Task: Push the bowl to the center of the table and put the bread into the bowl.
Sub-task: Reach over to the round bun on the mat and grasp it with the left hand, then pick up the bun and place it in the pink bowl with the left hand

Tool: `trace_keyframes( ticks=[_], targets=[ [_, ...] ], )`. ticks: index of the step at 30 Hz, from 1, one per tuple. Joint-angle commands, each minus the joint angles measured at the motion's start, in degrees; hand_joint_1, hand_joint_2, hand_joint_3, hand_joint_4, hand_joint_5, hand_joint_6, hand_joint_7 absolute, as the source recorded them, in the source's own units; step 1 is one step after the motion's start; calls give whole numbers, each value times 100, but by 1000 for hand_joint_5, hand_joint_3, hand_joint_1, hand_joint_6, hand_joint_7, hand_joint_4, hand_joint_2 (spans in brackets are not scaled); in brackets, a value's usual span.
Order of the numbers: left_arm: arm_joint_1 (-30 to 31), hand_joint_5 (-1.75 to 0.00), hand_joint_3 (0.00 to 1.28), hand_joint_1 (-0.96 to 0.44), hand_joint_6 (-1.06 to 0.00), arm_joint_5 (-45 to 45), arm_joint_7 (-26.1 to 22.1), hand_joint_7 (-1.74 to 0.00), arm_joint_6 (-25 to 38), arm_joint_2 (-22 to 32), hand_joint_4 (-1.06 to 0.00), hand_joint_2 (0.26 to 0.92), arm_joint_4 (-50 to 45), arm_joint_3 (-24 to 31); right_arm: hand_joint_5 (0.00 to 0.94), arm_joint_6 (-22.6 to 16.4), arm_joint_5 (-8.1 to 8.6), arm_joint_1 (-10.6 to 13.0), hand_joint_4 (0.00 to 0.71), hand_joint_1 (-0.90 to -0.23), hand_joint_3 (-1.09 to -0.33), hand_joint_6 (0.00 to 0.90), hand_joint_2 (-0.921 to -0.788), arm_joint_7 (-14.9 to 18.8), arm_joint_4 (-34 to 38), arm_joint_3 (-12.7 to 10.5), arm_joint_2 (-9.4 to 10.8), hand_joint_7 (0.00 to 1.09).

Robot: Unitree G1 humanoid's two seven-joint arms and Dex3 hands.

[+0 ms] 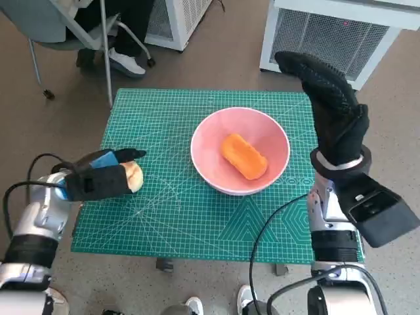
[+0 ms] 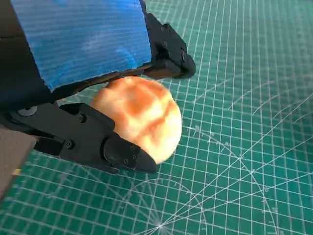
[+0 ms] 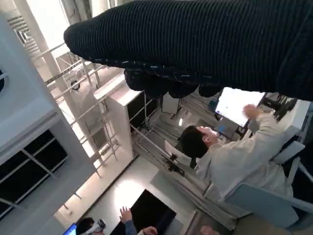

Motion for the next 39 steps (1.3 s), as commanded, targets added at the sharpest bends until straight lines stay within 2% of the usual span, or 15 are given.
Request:
trace_keyframes(
  ticks=[1,2,4,5,8,18,26,32,39],
  targets=[
    [-159,-60,80,-214,-623,171,134,-820,93,-61,-800,907,436,-154,447,31,-48,104,-1,-554,-835,-1,-921,-25,-55,-16,-50,548],
    [-180,-425,93,-137,-612,186,156,-1010,100,-63,-737,912,493,-174,446,33,-47,107,-1,-554,-837,-1,-921,-26,-63,-17,-51,549],
    [-205,-750,105,-70,-597,194,175,-1176,136,-59,-682,916,560,-198,446,26,-47,114,-1,-553,-837,-1,-921,-25,-63,-23,-54,549],
    [-207,-872,107,-45,-592,183,168,-1235,157,-52,-665,918,568,-202,447,19,-47,118,-1,-553,-836,-1,-921,-24,-63,-26,-55,550],
    [-196,-1026,93,-15,-600,136,131,-1270,182,-17,-665,919,530,-207,448,7,-54,123,-1,-553,-834,-1,-921,-28,-63,-26,-57,551],
    [-102,-1116,73,0,-628,-46,-104,-1237,192,202,-672,920,-92,-64,449,-7,-58,144,-1,-553,-833,-1,-921,-45,-70,-15,-44,554],
    [82,-1096,69,1,-630,-441,-301,-1245,394,382,-679,920,-1916,476,450,11,-68,156,-1,-570,-829,-1,-921,-65,-75,-9,-40,554],
    [-47,-1057,68,1,-617,-702,-97,-1274,154,192,-698,920,-2818,798,450,38,-53,143,-1,-581,-826,-1,-921,-55,-67,-1,-42,554],
    [-628,-1052,67,1,-615,-859,-4,-1272,-11,-249,-709,919,-3320,729,445,87,-16,134,-1,-578,-823,-1,-921,-32,-72,10,-36,548]
  ],
)
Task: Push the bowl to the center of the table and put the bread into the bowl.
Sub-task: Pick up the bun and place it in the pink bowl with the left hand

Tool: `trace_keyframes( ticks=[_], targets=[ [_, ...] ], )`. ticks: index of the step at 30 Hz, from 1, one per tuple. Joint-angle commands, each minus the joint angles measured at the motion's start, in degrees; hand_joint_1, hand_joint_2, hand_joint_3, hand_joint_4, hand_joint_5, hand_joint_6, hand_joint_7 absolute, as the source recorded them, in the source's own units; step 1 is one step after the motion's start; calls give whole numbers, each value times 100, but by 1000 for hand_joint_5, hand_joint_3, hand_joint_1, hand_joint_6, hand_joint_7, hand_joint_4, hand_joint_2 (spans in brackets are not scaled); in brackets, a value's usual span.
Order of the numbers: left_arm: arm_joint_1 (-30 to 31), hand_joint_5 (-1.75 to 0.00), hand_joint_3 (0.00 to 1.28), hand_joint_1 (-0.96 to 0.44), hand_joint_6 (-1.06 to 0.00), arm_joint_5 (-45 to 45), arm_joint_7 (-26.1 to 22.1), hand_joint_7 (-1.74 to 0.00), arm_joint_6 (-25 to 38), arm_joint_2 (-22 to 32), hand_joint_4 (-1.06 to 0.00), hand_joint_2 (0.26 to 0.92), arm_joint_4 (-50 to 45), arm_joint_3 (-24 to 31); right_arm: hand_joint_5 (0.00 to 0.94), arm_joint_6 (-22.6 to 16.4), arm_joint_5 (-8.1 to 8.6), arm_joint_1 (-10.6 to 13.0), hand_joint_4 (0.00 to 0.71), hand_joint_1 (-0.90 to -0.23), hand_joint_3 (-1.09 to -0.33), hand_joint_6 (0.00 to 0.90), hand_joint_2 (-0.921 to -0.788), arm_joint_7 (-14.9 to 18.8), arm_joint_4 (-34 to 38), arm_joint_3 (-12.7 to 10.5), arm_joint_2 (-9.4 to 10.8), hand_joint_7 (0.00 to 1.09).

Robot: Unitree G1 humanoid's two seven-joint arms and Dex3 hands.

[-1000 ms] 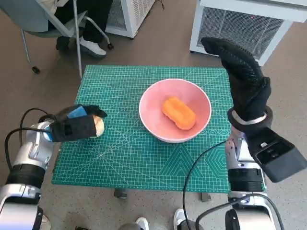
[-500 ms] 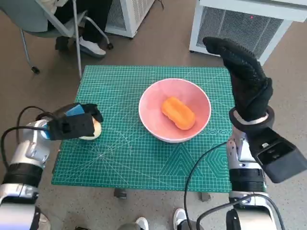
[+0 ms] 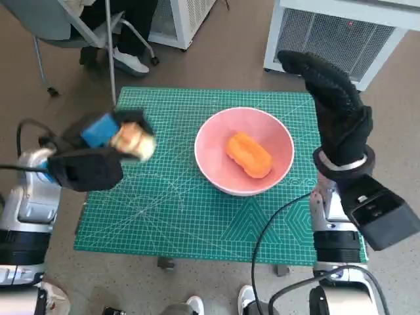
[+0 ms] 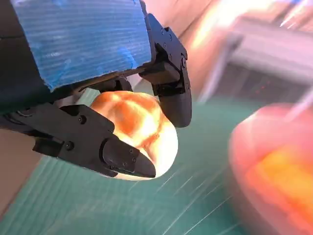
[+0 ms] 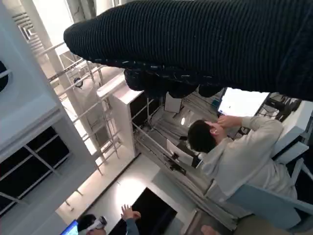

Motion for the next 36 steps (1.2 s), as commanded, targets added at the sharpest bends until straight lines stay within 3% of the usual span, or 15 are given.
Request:
trace_keyframes(
  ticks=[1,12,19,22,23,24,25,26,28,32,36],
  targets=[
    [-454,-1064,67,1,-617,-137,84,-1258,-161,-363,-710,918,-326,-86,444,105,18,106,-1,-578,-823,-1,-921,0,7,6,13,547],
    [-1105,-1088,62,0,-630,248,440,-1228,-717,-1257,-706,917,139,-751,441,194,25,169,-1,-580,-819,-1,-921,-3,-100,22,30,555],
    [-1187,-1140,85,0,-632,503,605,-1241,-940,-1643,-640,920,726,-1084,440,252,11,250,-1,-579,-824,-1,-921,-18,-215,28,28,557],
    [-1150,-1171,126,0,-571,465,310,-1300,-677,-1752,-609,920,837,-1208,438,288,1,290,-1,-581,-826,-1,-921,-27,-286,23,8,556],
    [-1137,-917,179,-124,-527,437,188,-1359,-566,-1769,-562,921,835,-1231,438,300,-3,303,-1,-582,-828,-1,-921,-32,-312,23,4,556],
    [-1125,-786,199,-168,-509,421,-57,-1382,-312,-1767,-566,921,780,-1291,437,312,-9,317,-1,-583,-828,-1,-921,-37,-341,23,-1,556],
    [-1116,-545,212,-182,-416,413,-231,-1244,-127,-1764,-524,899,732,-1332,437,322,-14,329,-1,-584,-830,-1,-921,-41,-365,22,-3,556],
    [-1157,-354,185,-147,-353,435,-638,-916,286,-1729,-452,879,651,-1446,436,331,-18,341,-1,-585,-831,-1,-921,-45,-391,19,-10,556],
    [-1264,-147,117,-186,-214,489,-1290,-458,963,-1683,-213,865,531,-1628,435,350,-26,360,-1,-585,-833,-1,-921,-54,-438,16,-17,553],
    [-1448,-39,69,-255,-146,525,-1969,-211,1730,-1683,-72,862,452,-1790,433,380,-22,378,-1,-584,-837,-1,-921,-61,-487,10,-27,547],
    [-1335,-12,47,-323,-145,318,-2034,-143,1812,-1715,-43,871,316,-1622,432,424,-20,380,-1,-583,-841,-1,-921,-74,-529,0,-28,542]
  ],
)
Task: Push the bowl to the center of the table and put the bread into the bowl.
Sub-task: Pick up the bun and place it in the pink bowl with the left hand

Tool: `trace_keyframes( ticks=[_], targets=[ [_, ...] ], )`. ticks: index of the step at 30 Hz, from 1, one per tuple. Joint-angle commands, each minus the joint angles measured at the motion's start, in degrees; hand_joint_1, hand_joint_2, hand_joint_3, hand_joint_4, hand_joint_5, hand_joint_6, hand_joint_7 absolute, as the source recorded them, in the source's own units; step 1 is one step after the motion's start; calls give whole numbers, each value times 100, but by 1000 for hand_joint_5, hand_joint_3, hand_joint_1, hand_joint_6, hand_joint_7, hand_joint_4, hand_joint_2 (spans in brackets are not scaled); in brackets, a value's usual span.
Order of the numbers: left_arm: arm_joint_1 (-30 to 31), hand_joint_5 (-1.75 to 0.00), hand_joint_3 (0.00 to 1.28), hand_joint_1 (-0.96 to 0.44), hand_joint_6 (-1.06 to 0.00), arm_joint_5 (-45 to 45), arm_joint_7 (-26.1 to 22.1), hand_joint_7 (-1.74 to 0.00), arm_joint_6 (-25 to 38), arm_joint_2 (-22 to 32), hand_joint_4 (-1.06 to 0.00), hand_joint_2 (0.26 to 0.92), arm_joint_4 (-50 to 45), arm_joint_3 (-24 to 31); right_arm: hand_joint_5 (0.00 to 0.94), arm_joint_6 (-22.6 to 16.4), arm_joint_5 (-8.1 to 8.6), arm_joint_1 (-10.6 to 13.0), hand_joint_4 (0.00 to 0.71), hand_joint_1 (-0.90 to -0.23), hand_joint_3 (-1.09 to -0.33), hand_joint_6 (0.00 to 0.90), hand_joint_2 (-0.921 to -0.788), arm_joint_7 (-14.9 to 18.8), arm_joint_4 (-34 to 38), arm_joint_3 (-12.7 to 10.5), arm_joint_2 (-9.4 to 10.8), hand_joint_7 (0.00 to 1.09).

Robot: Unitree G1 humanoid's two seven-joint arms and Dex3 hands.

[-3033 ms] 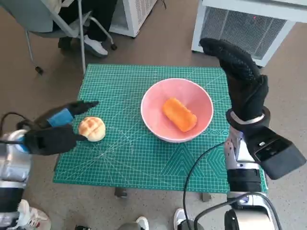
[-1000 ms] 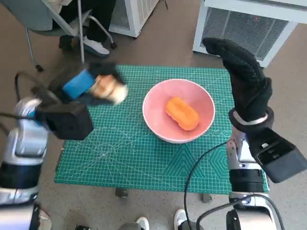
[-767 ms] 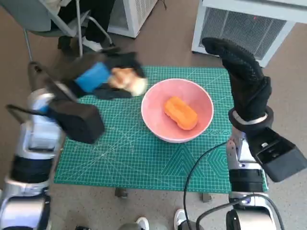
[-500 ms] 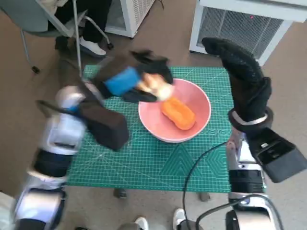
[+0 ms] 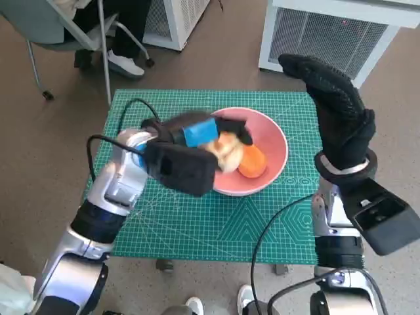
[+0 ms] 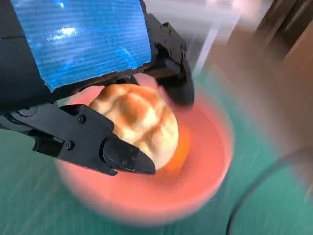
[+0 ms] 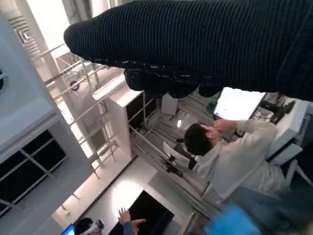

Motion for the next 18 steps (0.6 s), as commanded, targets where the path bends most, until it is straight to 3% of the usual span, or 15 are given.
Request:
trace_keyframes(
  ticks=[1,11,18],
  targets=[
    [-75,-11,44,-330,-150,-246,-133,-136,133,6,-46,875,-346,162,431,112,-22,179,-1,-583,-842,-1,-921,-51,-38,-10,-19,541],
    [579,-16,16,-353,-220,-1156,904,-98,-1257,-150,-126,903,-421,1069,434,98,-92,125,-1,-573,-836,-1,-921,-138,7,-17,-14,541],
    [966,-17,66,-436,-286,-1766,1864,-102,-2439,-443,-229,917,-411,1822,438,117,-12,60,-1,-542,-833,-1,-921,-161,7,-45,-9,542]
  ],
)
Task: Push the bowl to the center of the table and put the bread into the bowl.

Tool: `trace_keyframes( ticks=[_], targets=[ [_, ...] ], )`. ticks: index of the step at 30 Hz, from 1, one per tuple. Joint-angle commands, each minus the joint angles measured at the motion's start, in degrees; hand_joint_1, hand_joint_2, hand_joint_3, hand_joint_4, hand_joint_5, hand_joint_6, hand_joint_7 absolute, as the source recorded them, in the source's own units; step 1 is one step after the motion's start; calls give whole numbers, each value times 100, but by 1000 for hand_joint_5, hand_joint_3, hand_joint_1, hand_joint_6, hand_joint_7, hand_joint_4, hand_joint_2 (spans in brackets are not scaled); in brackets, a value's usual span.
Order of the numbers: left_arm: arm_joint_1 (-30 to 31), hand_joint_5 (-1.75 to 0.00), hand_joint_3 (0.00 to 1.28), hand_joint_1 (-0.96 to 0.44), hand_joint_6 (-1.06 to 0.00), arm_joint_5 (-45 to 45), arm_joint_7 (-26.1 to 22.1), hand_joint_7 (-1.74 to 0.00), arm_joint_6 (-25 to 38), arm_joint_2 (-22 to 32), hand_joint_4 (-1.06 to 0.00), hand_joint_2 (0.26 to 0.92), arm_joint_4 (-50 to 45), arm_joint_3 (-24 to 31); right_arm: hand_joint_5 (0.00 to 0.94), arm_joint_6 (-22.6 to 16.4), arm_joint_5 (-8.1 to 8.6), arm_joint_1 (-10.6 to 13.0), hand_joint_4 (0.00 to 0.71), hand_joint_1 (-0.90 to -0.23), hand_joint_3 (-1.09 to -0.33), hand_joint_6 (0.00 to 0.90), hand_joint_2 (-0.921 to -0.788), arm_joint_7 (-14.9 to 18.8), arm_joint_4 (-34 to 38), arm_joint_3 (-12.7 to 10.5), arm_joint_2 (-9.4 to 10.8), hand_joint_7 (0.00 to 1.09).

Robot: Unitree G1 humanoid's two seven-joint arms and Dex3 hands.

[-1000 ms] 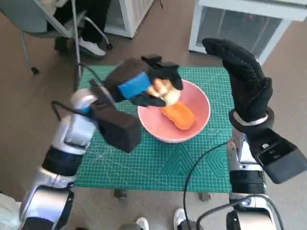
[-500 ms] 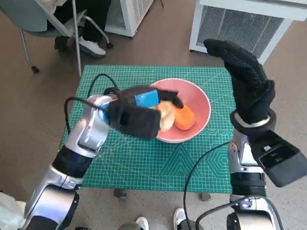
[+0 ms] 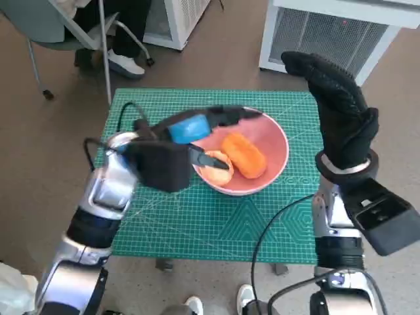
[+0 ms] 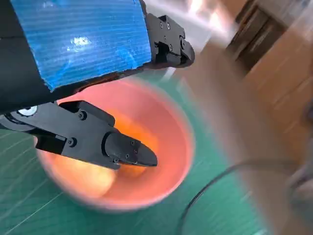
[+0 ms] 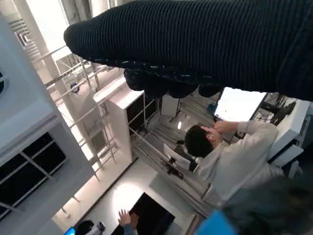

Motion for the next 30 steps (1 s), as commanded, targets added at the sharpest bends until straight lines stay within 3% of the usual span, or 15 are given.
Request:
trace_keyframes(
  ticks=[1,11,18,30],
  targets=[
    [262,-18,78,-444,-290,-417,651,-104,-774,-251,-236,918,0,510,439,62,5,24,-1,-540,-831,-1,-921,-45,31,-30,1,542],
    [705,-26,372,-600,-311,-945,1867,-127,-2314,-954,-301,921,154,1175,418,77,-53,-131,35,-542,-797,-1,-921,-164,28,-24,37,552],
    [849,-15,413,-590,-306,-1194,1991,-118,-2557,-1051,-295,921,82,1273,317,87,-95,-258,96,-544,-780,-1,-921,-224,48,2,42,568],
    [990,0,405,-594,-305,-1427,1928,-101,-2620,-1125,-266,921,-94,1214,273,76,-236,-353,121,-547,-774,-1,-921,-311,76,58,66,599]
  ],
)
